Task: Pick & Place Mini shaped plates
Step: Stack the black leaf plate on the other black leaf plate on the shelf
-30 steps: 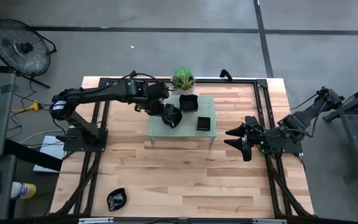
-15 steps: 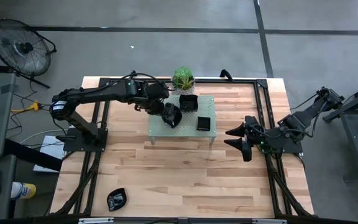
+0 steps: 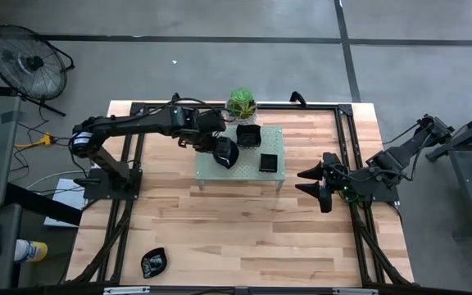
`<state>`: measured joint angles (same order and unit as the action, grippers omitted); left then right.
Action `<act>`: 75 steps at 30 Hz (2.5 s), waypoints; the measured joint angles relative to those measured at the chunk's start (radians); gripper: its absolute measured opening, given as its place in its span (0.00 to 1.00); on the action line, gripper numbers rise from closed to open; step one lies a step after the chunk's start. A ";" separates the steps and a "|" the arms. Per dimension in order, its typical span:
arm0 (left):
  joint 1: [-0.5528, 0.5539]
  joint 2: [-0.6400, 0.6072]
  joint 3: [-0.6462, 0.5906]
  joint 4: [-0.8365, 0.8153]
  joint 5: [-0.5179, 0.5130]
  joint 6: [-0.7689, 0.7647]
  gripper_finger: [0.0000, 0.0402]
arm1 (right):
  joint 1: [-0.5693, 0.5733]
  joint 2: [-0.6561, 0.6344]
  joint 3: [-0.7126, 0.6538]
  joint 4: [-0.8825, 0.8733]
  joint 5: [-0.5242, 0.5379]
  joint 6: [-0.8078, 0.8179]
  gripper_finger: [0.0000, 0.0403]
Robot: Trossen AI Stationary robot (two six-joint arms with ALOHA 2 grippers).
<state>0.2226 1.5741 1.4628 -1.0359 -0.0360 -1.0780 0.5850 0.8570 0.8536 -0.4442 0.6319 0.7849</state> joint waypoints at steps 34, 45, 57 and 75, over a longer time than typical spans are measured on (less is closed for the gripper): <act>-0.034 -0.114 0.000 -0.084 -0.004 0.137 0.30 | 0.000 -0.002 0.000 0.001 -0.026 0.019 0.52; -0.268 -0.222 -0.090 -0.044 -0.148 0.126 0.30 | 0.000 -0.015 0.000 0.001 0.017 -0.026 0.52; -0.610 -0.498 -0.538 0.290 -0.314 -0.281 0.30 | 0.000 -0.067 0.000 -0.005 -0.035 -0.019 0.52; -1.113 -0.510 -0.637 0.310 -0.373 -0.671 0.30 | 0.000 -0.072 0.000 -0.007 0.010 -0.009 0.52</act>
<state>-0.8905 1.0645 0.8257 -0.7257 -0.4088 -1.7493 0.5854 0.7845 0.8536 -0.4515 0.6414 0.7757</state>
